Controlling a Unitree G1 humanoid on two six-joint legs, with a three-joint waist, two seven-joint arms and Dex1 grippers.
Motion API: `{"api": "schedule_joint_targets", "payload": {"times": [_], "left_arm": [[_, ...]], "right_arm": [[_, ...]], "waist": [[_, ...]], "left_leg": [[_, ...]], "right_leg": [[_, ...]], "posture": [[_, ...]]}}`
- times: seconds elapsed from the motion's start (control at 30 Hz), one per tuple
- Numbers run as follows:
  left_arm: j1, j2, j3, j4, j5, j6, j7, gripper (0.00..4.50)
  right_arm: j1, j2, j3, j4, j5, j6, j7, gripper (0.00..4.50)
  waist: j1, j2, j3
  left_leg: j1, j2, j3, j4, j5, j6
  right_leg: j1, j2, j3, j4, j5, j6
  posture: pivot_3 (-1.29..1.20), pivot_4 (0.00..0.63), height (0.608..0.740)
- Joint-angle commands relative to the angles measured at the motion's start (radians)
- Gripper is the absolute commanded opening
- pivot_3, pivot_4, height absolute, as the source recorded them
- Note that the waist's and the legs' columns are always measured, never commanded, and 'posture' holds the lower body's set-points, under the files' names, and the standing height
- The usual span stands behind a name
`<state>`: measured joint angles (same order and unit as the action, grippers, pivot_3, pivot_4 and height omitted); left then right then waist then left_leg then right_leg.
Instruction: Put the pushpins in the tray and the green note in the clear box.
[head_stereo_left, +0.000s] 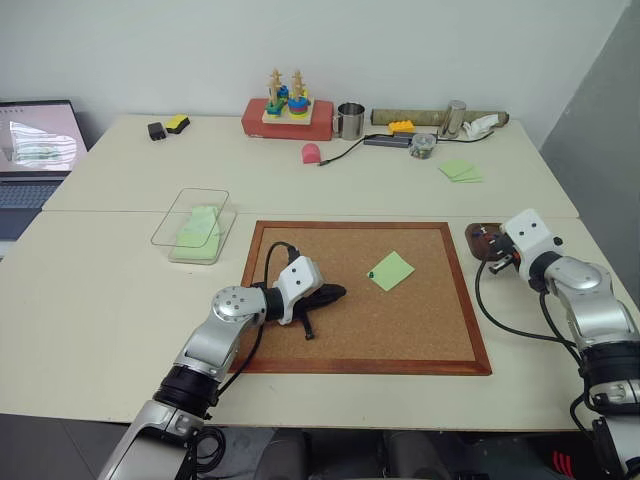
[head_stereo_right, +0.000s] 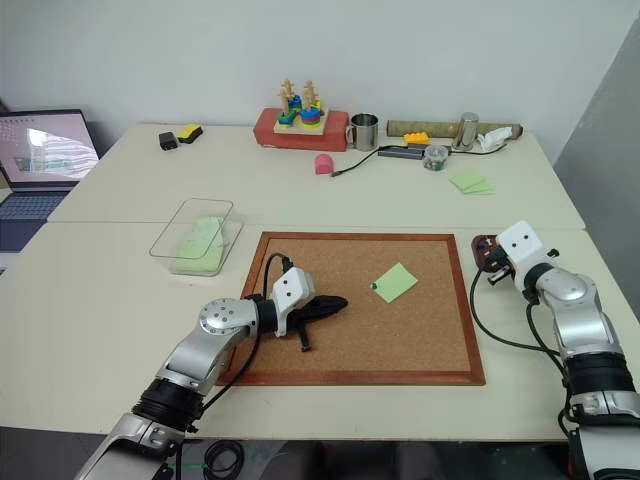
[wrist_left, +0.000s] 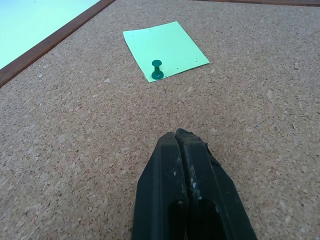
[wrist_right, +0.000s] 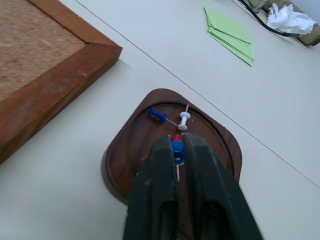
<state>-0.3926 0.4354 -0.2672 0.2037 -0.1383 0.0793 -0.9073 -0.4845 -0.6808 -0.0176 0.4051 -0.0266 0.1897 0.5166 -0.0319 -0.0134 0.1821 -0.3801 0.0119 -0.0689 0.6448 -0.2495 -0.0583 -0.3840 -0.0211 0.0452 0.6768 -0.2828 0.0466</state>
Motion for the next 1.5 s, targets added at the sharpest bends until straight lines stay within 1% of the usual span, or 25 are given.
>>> {"api": "schedule_joint_targets", "payload": {"times": [0.03, 0.1, 0.23, 0.33, 0.43, 0.5, 0.57, 0.63, 0.73, 0.83, 1.0, 1.17, 1.4, 1.43, 1.47, 1.5], "left_arm": [[0.036, 0.023, -0.02, 0.06, 0.062, 0.034, 0.014, 0.0], [0.036, 0.024, -0.02, 0.059, 0.062, 0.035, 0.015, 0.0], [0.036, 0.024, -0.02, 0.057, 0.062, 0.036, 0.014, 0.0], [0.033, 0.024, -0.021, 0.059, 0.062, 0.035, 0.013, 0.0], [0.031, 0.023, -0.02, 0.062, 0.062, 0.033, 0.013, 0.0], [0.03, 0.024, -0.019, 0.065, 0.059, 0.032, 0.01, 0.0], [0.028, 0.024, -0.018, 0.067, 0.057, 0.032, 0.007, 0.0], [0.024, 0.024, -0.019, 0.071, 0.057, 0.03, 0.005, 0.0], [0.017, 0.022, -0.018, 0.078, 0.055, 0.029, 0.002, 0.0], [0.014, 0.022, -0.019, 0.082, 0.054, 0.028, 0.001, 0.0], [0.011, 0.022, -0.018, 0.084, 0.056, 0.028, -0.001, 0.0], [0.013, 0.023, -0.017, 0.081, 0.056, 0.03, 0.002, 0.0], [0.018, 0.021, -0.013, 0.077, 0.056, 0.033, 0.007, 0.0], [0.018, 0.021, -0.013, 0.078, 0.056, 0.033, 0.007, 0.0], [0.02, 0.021, -0.013, 0.076, 0.056, 0.033, 0.007, 0.0], [0.021, 0.021, -0.014, 0.075, 0.056, 0.033, 0.008, 0.0]], "right_arm": [[-0.026, -0.002, -0.021, 0.007, -0.001, -0.014, -0.01, 1.48], [-0.028, -0.001, -0.024, 0.008, 0.0, -0.012, -0.011, 1.85], [-0.03, -0.004, -0.035, -0.007, 0.004, -0.019, -0.019, 2.79], [-0.02, -0.01, -0.061, -0.071, 0.033, -0.029, -0.008, 2.79], [0.004, -0.009, -0.08, -0.175, 0.097, 0.003, 0.054, 2.79], [0.059, -0.006, -0.054, -0.34, 0.197, 0.072, 0.177, 2.79], [0.099, -0.003, -0.029, -0.455, 0.262, 0.134, 0.249, 2.79], [0.119, 0.012, -0.003, -0.53, 0.308, 0.202, 0.279, 2.79], [0.125, 0.046, 0.048, -0.585, 0.327, 0.258, 0.288, 2.79], [0.113, 0.095, 0.115, -0.585, 0.303, 0.282, 0.273, 2.79], [0.066, 0.173, 0.202, -0.482, 0.228, 0.246, 0.244, 2.79], [0.023, 0.232, 0.233, -0.398, 0.203, 0.22, 0.239, 2.79], [-0.003, 0.274, 0.242, -0.317, 0.179, 0.18, 0.248, 2.79], [-0.006, 0.281, 0.24, -0.309, 0.178, 0.177, 0.247, 2.43], [-0.007, 0.286, 0.239, -0.303, 0.175, 0.174, 0.247, 2.32], [-0.007, 0.288, 0.239, -0.298, 0.172, 0.171, 0.249, 2.11]], "waist": [[0.0, 0.0, 0.0], [0.0, 0.0, 0.0], [-0.001, 0.0, 0.0], [-0.001, 0.0, 0.0], [-0.001, 0.0, 0.0], [0.0, 0.0, 0.0], [-0.001, 0.0, 0.0], [0.0, 0.0, 0.0], [0.0, 0.0, 0.0], [0.0, 0.0, 0.0], [0.0, 0.0, 0.0], [0.0, 0.0, 0.0], [0.0, 0.0, 0.0], [0.0, 0.0, 0.0], [-0.001, 0.0, 0.0], [-0.001, 0.0, 0.0]], "left_leg": [[0.0, 0.0, 0.0, 0.0, 0.0, 0.0], [0.0, 0.0, 0.0, 0.0, 0.0, 0.0], [0.0, 0.0, 0.0, 0.0, 0.0, 0.0], [0.0, 0.0, 0.0, 0.0, 0.0, 0.0], [0.0, 0.0, 0.0, 0.0, 0.0, 0.0], [0.0, 0.0, 0.0, 0.0, 0.0, 0.0], [0.0, 0.0, -0.002, -0.001, 0.0, 0.0], [0.0, 0.001, -0.002, -0.001, 0.0, 0.0], [0.0, 0.0, -0.002, 0.0, 0.0, 0.0], [0.0, 0.0, -0.002, 0.0, 0.0, 0.0], [0.0, 0.0, -0.002, 0.0, 0.0, 0.0], [-0.001, 0.0, -0.002, 0.0, 0.0, 0.0], [-0.001, 0.001, -0.002, -0.001, 0.0, 0.0], [-0.001, 0.0, -0.002, -0.001, 0.0, 0.0], [-0.001, 0.0, -0.002, -0.001, 0.0, 0.0], [-0.001, 0.001, -0.002, -0.001, 0.0, 0.0]], "right_leg": [[0.0, 0.0, 0.0, 0.0, 0.0, 0.0], [0.0, 0.0, 0.0, 0.0, 0.0, 0.0], [0.0, 0.0, 0.0, 0.0, 0.0, 0.0], [0.0, 0.0, 0.0, 0.0, 0.0, 0.0], [0.0, 0.0, 0.0, 0.0, 0.0, 0.0], [0.0, 0.0, 0.0, 0.0, 0.0, 0.0], [0.0, 0.0, -0.001, -0.001, 0.0, 0.0], [0.0, 0.001, -0.002, -0.001, 0.0, 0.0], [0.0, 0.0, -0.002, -0.001, 0.0, 0.0], [0.0, 0.0, -0.002, -0.001, 0.0, 0.0], [0.0, 0.0, -0.002, -0.001, 0.0, 0.0], [0.0, 0.0, -0.002, -0.001, 0.0, 0.0], [0.0, 0.0, -0.002, -0.001, 0.0, 0.0], [0.0, 0.0, -0.002, -0.001, 0.0, 0.0], [0.0, 0.0, -0.002, -0.001, 0.0, 0.0], [0.0, 0.0, -0.002, -0.001, 0.0, 0.0]], "posture": [[0.0, 0.15, 0.74], [0.0, 0.15, 0.74], [0.0, 0.15, 0.74], [0.0, 0.15, 0.74], [0.0, 0.15, 0.74], [0.0, 0.15, 0.74], [0.0, 0.15, 0.74], [0.0, 0.15, 0.74], [0.0, 0.15, 0.74], [0.0, 0.15, 0.74], [0.0, 0.15, 0.74], [0.0, 0.15, 0.74], [0.0, 0.15, 0.74], [0.0, 0.15, 0.74], [0.0, 0.15, 0.74], [0.0, 0.15, 0.74]]}}
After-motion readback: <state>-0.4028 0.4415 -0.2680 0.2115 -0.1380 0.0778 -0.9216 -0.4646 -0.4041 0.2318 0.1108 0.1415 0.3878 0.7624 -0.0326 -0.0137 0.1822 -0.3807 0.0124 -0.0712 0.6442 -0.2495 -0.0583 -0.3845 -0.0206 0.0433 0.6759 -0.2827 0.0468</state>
